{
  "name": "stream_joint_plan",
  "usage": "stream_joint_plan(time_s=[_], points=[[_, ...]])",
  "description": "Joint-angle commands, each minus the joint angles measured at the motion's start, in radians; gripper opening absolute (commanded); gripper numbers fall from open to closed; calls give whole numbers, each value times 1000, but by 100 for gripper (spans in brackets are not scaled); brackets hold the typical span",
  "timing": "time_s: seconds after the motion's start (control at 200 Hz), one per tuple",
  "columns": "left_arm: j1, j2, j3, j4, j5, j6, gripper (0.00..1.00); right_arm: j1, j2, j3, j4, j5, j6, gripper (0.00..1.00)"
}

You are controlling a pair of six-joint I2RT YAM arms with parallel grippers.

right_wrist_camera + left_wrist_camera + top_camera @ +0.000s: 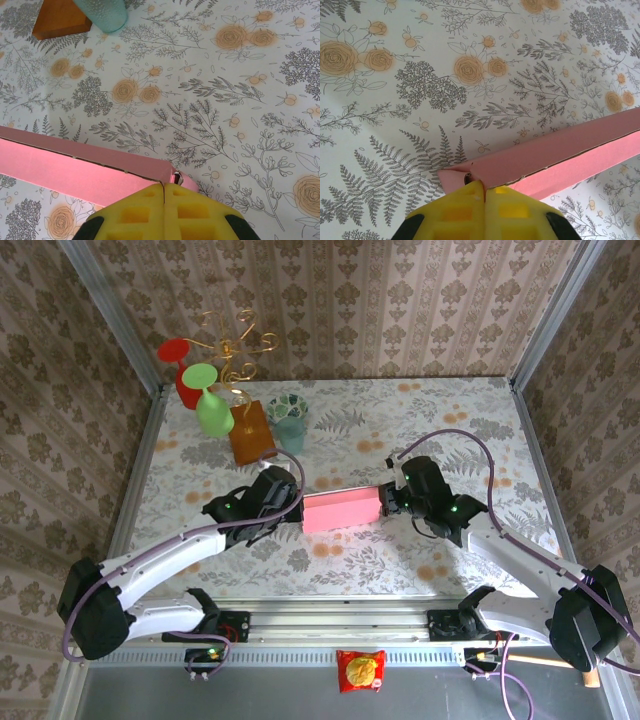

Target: Fold the paper box

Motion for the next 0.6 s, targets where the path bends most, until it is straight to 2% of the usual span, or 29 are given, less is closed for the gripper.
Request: stream_joint_plan(time_s=[0.0,0.26,0.595], points=[[5,1,-46,-54,17,8,0,9,-9,-23,-34,26,8,0],[-12,-27,-83,-31,-16,15,0,18,-29,-66,0,31,-3,0],[-44,-75,-200,84,-42,32,0,26,-54,-142,74,43,-22,0]])
